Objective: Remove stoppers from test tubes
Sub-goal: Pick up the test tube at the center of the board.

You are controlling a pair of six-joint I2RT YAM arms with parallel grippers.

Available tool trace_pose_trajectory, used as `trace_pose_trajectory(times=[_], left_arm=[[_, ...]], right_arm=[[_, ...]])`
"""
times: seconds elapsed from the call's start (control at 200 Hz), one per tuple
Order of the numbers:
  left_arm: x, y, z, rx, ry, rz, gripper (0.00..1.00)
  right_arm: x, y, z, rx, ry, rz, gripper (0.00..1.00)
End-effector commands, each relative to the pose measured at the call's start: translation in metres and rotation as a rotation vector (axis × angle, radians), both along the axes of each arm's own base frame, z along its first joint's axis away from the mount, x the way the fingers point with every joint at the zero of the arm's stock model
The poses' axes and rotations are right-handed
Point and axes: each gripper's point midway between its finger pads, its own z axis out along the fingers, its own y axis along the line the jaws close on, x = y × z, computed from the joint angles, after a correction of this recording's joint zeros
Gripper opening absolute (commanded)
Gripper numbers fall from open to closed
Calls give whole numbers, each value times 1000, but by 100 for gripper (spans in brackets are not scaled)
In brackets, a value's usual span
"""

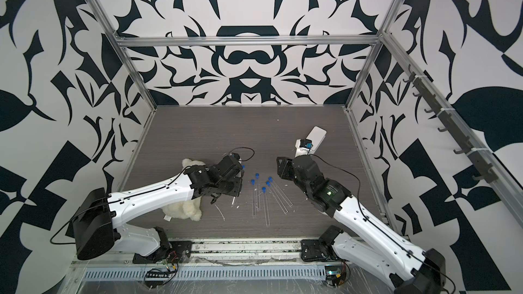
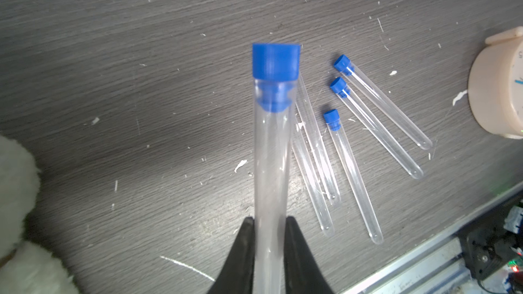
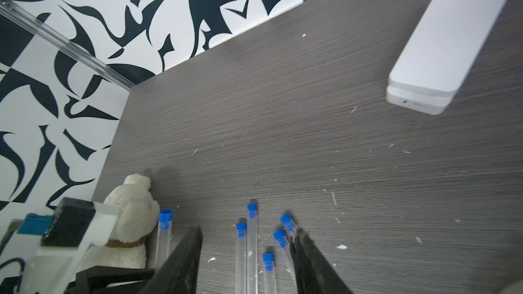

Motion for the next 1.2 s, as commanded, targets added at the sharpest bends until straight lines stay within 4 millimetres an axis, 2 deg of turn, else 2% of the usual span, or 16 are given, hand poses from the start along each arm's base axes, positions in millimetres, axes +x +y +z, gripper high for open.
trace_pose_trajectory(times=[0.0, 0.155, 0.235, 0.265, 0.43, 0.605, 0.765, 0.865, 1.195], left_arm=[[-4, -7, 10, -75, -24, -52, 21], [-6, -10, 22, -151, -56, -67, 21], [-8, -12, 22, -165, -54, -75, 21], [-8, -12, 33, -196, -73, -78, 21], [-9, -13, 39, -221, -89, -86, 21], [-8, -17, 42, -241, -96, -92, 21], [-8, -17, 39, -228, -90, -96, 20], [-8, -18, 39, -228, -88, -98, 21], [-7, -21, 34, -222, -81, -111, 20]], right_arm=[[9, 33, 6, 135, -16, 80, 53], [17, 63, -5, 206, 8, 164, 53], [20, 78, -8, 241, 18, 208, 54], [21, 83, -7, 251, 17, 230, 55], [23, 107, -4, 277, 26, 329, 58], [25, 114, -1, 297, 23, 348, 58], [30, 102, 10, 273, -23, 295, 57], [30, 102, 16, 277, -33, 293, 56], [36, 119, 17, 301, 16, 330, 53]])
